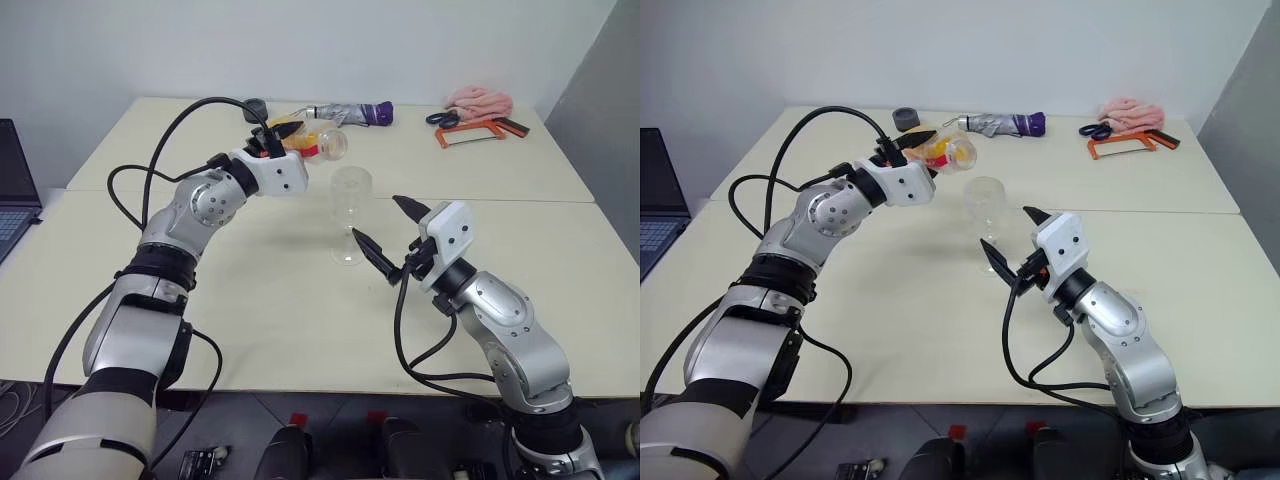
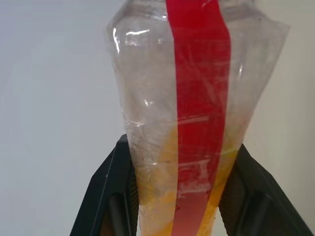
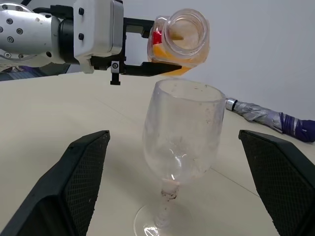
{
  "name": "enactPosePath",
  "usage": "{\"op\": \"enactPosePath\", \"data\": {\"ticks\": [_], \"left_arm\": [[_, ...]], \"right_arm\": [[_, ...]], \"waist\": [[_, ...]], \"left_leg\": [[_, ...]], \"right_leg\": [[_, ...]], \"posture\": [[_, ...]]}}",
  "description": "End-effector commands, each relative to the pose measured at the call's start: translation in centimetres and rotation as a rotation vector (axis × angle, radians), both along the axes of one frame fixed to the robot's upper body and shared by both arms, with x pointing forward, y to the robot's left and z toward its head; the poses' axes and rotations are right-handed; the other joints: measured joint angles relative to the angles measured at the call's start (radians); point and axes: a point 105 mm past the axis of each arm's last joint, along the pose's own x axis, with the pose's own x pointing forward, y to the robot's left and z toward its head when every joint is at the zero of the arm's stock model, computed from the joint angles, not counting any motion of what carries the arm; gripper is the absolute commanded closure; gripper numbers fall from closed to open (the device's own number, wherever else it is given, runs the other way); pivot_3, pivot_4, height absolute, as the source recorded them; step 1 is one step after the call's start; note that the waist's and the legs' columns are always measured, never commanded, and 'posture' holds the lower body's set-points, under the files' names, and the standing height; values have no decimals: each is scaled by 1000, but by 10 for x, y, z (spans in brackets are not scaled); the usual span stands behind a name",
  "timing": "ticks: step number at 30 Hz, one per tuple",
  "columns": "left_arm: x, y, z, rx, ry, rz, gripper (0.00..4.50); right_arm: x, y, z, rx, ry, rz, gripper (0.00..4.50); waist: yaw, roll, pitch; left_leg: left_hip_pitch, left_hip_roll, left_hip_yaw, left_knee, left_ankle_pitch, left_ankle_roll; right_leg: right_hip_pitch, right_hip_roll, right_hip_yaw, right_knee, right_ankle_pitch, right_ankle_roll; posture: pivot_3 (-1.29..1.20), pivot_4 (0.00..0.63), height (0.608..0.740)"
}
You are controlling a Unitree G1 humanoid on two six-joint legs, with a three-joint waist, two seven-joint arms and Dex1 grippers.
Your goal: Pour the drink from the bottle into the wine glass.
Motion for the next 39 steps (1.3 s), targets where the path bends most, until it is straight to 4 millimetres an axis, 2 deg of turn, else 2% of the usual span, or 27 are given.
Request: {"op": "enactPosePath", "data": {"ticks": [1, 16, 21, 39], "left_arm": [[-4, -1, 29, 6, -112, -18, 2819], [-5, 1, 40, 54, -206, -9, 2819], [-6, 1, 41, 74, -229, -11, 2819], [-9, 1, 53, 140, -320, -8, 2819]], "right_arm": [[-2, 2, 9, 0, -33, 2, 0], [2, -4, 3, -20, -21, -32, 0], [2, -4, 2, -24, -20, -34, 0], [1, -3, -2, -27, -11, -32, 0]], "waist": [[0, 0, 0], [-1, 0, 0], [-1, 0, 0], [-1, 0, 0]], "left_leg": [[0, 0, 0, 0, 0, 0], [-4, 0, 0, 0, 0, 0], [-13, -1, 1, 4, 2, -4], [-13, -1, 2, 4, 2, -4]], "right_leg": [[0, 0, 0, 0, 0, 0], [-4, 0, 0, 2, 0, 0], [-15, -1, 1, 8, 0, 0], [-16, 0, 1, 10, 0, 0]], "posture": [[0, 150, 740], [0, 150, 740], [0, 150, 740], [0, 150, 740]]}}
